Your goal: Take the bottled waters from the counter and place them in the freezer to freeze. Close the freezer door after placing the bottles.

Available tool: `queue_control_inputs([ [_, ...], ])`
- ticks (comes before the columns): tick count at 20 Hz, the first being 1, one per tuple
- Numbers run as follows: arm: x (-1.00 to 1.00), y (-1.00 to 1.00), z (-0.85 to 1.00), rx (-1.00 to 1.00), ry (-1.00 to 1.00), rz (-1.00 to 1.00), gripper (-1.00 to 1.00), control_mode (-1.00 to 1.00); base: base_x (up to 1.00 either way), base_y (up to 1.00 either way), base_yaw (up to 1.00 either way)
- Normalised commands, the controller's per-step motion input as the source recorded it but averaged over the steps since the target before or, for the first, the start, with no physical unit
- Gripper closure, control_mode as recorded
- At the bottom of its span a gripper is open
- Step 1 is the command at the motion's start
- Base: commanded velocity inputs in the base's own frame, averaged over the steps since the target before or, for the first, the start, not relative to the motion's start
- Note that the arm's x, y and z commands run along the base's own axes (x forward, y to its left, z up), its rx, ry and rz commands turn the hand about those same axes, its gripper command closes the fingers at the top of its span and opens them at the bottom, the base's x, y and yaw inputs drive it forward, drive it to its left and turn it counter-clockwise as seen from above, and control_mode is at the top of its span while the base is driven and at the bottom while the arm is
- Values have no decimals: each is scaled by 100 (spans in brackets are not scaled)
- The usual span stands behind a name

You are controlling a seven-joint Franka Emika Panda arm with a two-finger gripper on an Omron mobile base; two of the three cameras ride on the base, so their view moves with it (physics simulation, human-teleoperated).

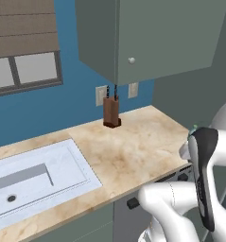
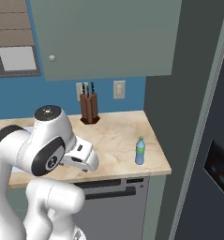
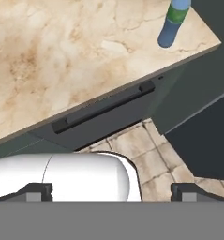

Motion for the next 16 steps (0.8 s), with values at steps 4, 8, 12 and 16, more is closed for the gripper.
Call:
queue_control_inputs([
  [4, 0, -20, -15, 0, -45, 4, -100, -100, 0, 0, 0],
  [8, 14, -37, -7, 6, -33, 11, -100, -100, 0, 0, 0],
  [12, 25, -55, -16, 11, -27, 16, -100, -100, 0, 0, 0],
  [16, 9, -47, -52, 4, -44, 10, -100, -100, 0, 0, 0],
])
